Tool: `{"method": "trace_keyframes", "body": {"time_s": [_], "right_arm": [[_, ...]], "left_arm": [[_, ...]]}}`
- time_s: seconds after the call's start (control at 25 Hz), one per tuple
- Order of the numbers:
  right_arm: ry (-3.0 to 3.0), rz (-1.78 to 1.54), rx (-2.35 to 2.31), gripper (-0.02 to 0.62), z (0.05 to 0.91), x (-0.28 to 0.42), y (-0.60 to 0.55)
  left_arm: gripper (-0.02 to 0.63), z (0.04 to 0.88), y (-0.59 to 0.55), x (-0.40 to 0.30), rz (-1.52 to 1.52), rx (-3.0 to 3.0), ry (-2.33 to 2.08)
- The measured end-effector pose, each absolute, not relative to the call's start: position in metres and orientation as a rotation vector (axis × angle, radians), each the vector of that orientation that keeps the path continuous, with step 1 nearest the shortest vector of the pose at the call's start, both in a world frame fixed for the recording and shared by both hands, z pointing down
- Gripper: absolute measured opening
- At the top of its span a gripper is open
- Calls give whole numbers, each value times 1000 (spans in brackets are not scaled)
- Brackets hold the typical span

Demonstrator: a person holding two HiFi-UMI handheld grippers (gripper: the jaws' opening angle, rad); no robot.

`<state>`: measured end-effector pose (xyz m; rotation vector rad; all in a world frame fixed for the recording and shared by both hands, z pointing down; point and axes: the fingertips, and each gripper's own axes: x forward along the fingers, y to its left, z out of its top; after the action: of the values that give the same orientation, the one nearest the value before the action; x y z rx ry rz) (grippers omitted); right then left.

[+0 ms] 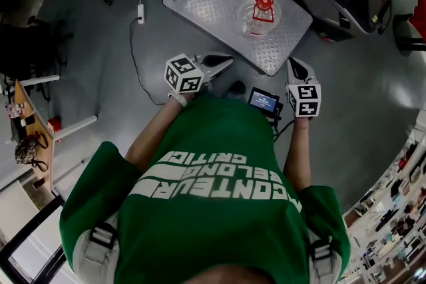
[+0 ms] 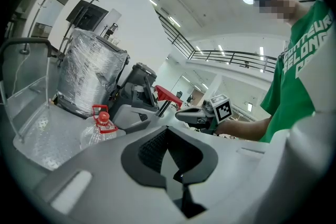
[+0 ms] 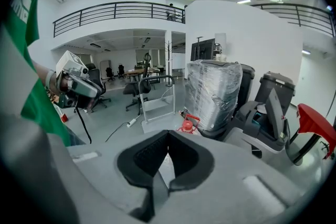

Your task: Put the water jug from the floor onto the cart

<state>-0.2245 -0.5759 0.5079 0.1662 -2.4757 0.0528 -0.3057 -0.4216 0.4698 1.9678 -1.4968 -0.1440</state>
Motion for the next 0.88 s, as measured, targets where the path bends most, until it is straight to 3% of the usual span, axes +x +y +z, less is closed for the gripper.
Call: {"method": "trace_keyframes", "body": {"time_s": [0.88], "right_arm": [[-2433, 3, 152, -6, 494, -261, -530]], "left_arm": [[9, 469, -391, -370, -244, 1944, -1553]]}}
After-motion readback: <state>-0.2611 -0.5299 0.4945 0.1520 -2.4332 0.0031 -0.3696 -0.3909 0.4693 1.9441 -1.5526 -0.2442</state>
